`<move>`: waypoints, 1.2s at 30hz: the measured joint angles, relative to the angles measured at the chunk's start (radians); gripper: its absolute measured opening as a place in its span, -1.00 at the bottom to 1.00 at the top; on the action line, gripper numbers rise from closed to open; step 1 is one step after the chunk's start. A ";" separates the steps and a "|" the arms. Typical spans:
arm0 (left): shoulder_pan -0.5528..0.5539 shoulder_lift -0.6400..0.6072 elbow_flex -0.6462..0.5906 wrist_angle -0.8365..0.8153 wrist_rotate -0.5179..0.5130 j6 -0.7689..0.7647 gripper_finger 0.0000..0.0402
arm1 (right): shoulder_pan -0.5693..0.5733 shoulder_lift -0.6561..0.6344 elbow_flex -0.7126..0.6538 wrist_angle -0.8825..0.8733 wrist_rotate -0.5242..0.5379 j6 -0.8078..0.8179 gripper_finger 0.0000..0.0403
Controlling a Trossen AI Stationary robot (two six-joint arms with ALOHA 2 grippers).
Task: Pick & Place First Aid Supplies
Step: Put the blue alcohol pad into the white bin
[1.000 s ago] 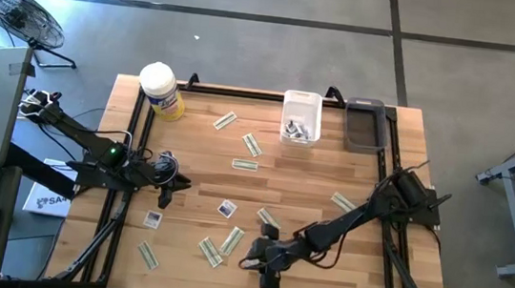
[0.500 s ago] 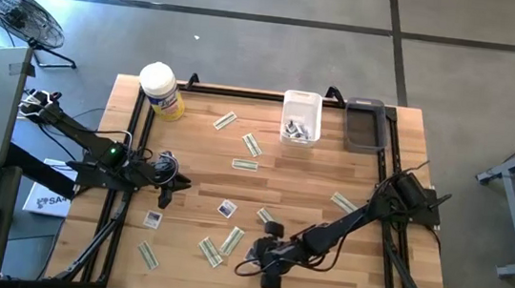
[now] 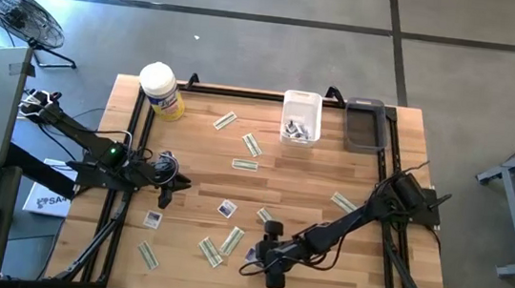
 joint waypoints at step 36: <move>0.000 0.000 0.000 0.000 0.000 0.000 -0.62 | -0.014 0.050 -0.003 0.030 0.109 -0.011 -0.64</move>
